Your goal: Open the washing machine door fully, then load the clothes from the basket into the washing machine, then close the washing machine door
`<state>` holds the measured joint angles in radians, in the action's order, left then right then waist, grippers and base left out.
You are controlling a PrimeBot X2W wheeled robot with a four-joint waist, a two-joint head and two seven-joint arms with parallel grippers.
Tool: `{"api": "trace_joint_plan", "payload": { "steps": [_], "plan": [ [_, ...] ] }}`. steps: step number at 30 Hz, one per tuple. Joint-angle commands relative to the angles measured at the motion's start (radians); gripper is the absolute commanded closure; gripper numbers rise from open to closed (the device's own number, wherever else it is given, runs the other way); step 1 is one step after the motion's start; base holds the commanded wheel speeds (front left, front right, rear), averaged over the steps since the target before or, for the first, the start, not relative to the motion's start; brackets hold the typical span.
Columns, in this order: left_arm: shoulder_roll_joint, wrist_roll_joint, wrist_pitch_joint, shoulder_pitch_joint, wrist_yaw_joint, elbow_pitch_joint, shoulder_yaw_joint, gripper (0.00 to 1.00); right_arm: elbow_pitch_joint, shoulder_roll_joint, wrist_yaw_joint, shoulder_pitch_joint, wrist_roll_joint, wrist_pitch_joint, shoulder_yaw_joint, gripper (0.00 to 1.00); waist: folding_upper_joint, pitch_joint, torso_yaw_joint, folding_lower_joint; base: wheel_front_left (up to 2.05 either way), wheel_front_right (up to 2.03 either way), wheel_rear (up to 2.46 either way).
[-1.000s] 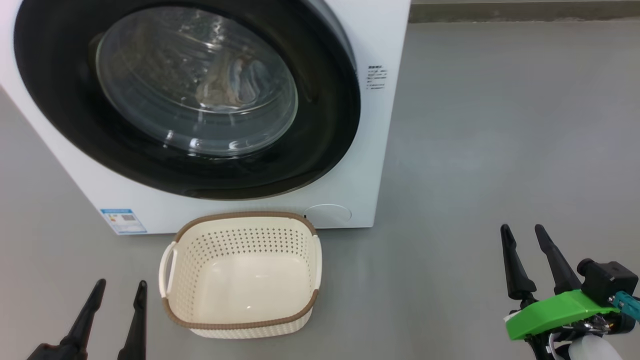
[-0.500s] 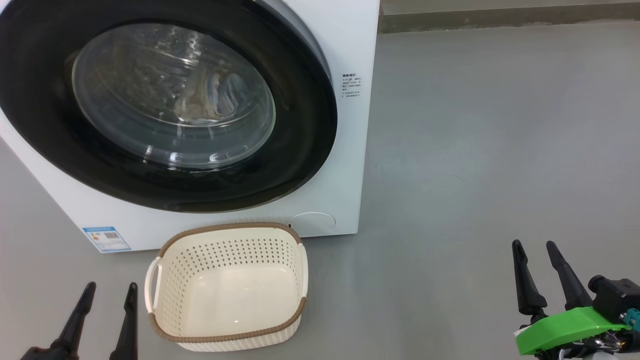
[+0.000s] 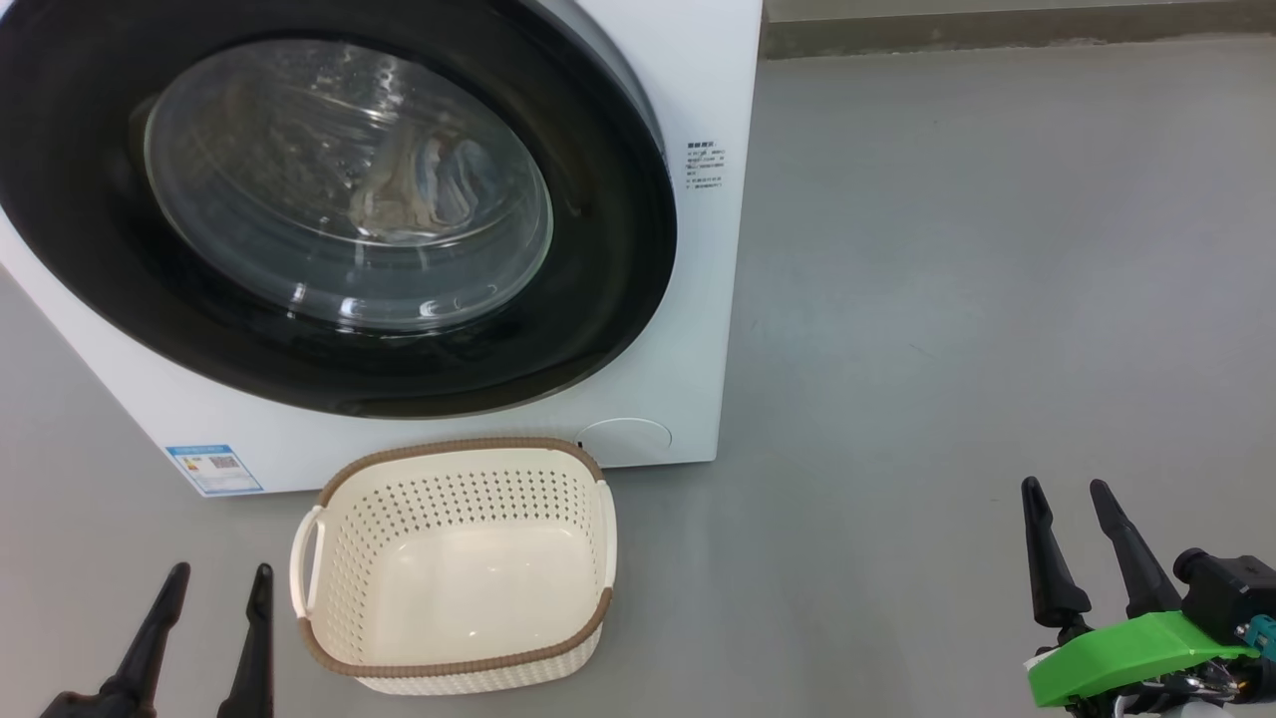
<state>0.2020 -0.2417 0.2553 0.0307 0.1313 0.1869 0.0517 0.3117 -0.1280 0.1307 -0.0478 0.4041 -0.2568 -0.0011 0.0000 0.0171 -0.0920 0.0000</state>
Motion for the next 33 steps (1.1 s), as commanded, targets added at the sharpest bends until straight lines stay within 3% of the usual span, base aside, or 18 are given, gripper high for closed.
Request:
{"api": "trace_joint_plan", "payload": {
  "steps": [1,16,17,22,33],
  "plan": [
    [0.02,0.013,0.006,-0.017,-0.001,-0.025,0.038,0.0,-0.028,-0.011,0.0,-0.004,-0.01,-0.005,0.021,0.0,0.0,0.001,0.002,0.0,0.0,0.0,0.0],
    [0.014,0.013,0.006,-0.014,-0.001,-0.018,0.049,0.0,-0.031,-0.013,0.0,-0.004,-0.012,-0.005,0.025,0.0,0.0,0.002,0.009,0.0,0.0,0.0,0.0],
    [-0.003,0.0,0.0,0.0,0.0,0.0,0.011,1.0,-0.004,0.0,0.0,0.0,0.0,0.0,0.002,1.0,0.0,0.002,0.009,0.0,0.0,0.0,0.0],
    [-0.048,-0.008,-0.003,0.012,0.0,0.059,-0.001,1.0,0.061,0.031,0.0,0.022,0.005,0.003,0.005,1.0,0.0,0.002,0.01,0.0001,0.0,0.0,0.0],
    [-0.057,-0.127,-0.036,-0.003,-0.002,0.059,0.005,1.0,0.05,0.035,0.0,0.013,0.111,0.036,-0.006,1.0,0.0,0.0,0.017,0.0002,0.0,0.0,0.0]
  ]
}}
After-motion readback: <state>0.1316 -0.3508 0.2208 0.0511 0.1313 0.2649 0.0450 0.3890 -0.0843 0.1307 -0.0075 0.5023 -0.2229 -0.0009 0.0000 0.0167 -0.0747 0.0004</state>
